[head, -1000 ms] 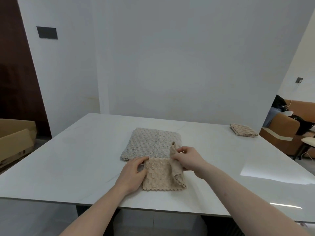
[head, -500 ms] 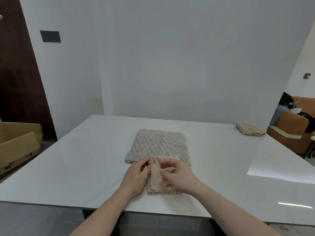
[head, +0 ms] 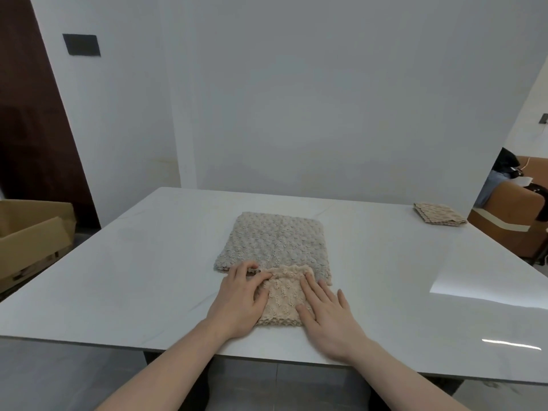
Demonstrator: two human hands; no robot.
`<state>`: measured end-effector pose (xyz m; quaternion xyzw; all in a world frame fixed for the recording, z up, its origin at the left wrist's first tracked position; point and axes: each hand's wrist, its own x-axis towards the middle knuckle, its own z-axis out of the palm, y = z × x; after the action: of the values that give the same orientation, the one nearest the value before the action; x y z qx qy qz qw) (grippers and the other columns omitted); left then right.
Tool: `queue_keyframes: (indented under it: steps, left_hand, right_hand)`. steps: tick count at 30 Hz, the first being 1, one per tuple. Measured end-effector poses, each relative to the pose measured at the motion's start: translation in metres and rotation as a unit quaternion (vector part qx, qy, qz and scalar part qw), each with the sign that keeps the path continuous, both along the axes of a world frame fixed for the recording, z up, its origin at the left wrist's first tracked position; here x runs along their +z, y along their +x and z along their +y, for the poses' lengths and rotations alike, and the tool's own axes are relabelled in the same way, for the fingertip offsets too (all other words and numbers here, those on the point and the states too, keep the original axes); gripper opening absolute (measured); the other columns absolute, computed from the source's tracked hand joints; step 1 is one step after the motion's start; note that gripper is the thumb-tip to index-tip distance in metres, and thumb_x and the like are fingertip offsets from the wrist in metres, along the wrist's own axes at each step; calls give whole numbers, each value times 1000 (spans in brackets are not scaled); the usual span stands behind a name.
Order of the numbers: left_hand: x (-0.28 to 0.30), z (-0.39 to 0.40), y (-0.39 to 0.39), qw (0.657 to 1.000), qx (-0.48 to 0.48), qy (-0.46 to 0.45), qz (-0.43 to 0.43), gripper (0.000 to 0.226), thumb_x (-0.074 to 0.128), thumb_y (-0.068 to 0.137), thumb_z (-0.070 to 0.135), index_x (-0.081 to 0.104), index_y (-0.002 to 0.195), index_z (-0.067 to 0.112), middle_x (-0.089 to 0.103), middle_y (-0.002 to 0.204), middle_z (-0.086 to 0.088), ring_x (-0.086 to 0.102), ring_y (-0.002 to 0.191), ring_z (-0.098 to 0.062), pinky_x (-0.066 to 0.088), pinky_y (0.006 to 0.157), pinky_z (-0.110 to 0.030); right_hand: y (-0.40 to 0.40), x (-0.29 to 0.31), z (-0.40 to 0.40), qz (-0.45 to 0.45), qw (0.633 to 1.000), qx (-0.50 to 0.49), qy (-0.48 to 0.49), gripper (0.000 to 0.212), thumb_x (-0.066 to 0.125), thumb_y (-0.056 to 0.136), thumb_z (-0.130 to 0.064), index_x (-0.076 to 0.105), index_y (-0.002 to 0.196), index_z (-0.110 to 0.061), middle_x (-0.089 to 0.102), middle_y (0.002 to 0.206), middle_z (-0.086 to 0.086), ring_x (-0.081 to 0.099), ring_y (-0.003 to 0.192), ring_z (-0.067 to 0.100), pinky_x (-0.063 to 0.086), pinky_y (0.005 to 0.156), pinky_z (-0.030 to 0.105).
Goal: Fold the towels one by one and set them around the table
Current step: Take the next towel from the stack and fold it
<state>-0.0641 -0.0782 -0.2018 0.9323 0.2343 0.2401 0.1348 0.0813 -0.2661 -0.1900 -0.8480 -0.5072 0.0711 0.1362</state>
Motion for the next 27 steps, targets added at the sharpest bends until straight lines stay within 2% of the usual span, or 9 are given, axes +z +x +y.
queue_keyframes:
  steps: [7,11,14,17,19,22,27]
  left_hand:
    - [3,-1,2,999,21,-18,43,45,38,102,53,52,144,41,37,119,10,34,120,-11,30,111,-34]
    - [5,-2,-1,999,20,-25,18,43,42,101,52,47,143,44,42,115,13,40,113,-10,36,105,-34]
    - [9,-4,-3,997,48,-62,-24,42,46,96,54,46,135,38,53,111,17,50,107,-10,41,99,-35]
    - [10,-7,-5,993,64,-92,-32,39,47,91,60,44,124,40,56,98,20,51,99,-10,43,95,-36]
    - [7,-8,-6,993,57,-99,-18,42,45,88,64,41,125,44,57,103,19,51,105,-11,43,96,-35]
    - [6,-9,-9,991,46,-126,-16,50,47,86,68,36,131,48,56,118,17,50,115,-12,44,101,-36]
    - [7,-10,-11,982,39,-180,-30,52,59,84,65,34,129,57,55,120,22,52,118,-13,44,104,-40]
  right_hand:
    - [-1,1,1,-3,1000,-4,-2,67,13,103,-60,-1,163,-32,-14,168,-19,-9,157,10,-5,128,49]
    - [-3,2,-3,16,998,-5,62,69,21,102,-62,9,163,-34,-6,169,-22,2,157,5,1,129,43]
    - [-3,3,-8,52,986,-40,156,68,31,96,-67,29,157,-38,23,164,-20,25,150,6,21,125,38]
    - [0,4,-10,95,969,-96,206,54,42,96,-60,43,145,-37,52,137,-15,49,132,11,36,112,37]
    - [0,3,-9,90,972,-101,191,49,46,98,-56,41,144,-38,56,134,-15,50,127,12,35,110,36]
    - [-2,3,-10,74,979,-88,169,51,47,96,-56,37,144,-41,54,139,-16,45,129,13,32,113,36]
    - [2,2,-10,95,980,-70,157,59,52,94,-55,32,148,-43,52,137,-22,43,132,8,28,116,32]
